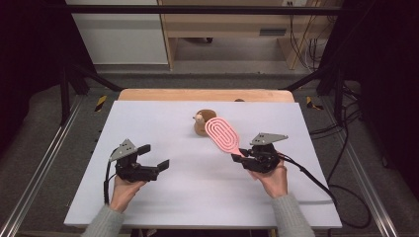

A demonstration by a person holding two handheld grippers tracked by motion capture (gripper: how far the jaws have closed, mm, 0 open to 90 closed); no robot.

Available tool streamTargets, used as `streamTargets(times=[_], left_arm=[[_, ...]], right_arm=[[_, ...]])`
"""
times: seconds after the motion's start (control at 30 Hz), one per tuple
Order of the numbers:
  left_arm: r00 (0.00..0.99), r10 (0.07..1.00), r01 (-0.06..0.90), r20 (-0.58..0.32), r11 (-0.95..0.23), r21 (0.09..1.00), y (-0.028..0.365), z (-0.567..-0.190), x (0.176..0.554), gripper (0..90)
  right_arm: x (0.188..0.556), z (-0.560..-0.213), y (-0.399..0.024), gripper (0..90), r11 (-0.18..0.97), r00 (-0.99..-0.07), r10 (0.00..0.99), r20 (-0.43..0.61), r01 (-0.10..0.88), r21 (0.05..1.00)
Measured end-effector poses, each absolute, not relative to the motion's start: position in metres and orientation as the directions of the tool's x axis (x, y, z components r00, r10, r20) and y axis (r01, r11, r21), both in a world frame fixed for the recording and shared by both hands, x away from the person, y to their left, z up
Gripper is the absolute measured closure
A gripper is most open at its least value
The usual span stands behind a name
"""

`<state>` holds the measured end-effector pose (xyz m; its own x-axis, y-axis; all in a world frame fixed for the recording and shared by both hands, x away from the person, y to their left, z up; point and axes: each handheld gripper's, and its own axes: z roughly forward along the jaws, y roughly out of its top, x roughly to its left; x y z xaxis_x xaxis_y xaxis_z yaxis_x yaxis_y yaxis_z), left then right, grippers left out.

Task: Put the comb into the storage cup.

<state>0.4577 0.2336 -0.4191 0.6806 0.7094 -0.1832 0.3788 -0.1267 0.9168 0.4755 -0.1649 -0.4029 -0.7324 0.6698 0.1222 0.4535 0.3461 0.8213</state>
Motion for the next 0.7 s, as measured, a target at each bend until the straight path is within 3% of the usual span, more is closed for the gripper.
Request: streamTargets(times=[0.7], left_arm=[[0.717,0.668,0.366,-0.199,-0.117,0.923,0.204,-0.410,0.465,0.2]], right_arm=[[0.474,-0.402,-0.162,70.0,0.345,-0.738,0.665,0.118,0.443,0.828]])
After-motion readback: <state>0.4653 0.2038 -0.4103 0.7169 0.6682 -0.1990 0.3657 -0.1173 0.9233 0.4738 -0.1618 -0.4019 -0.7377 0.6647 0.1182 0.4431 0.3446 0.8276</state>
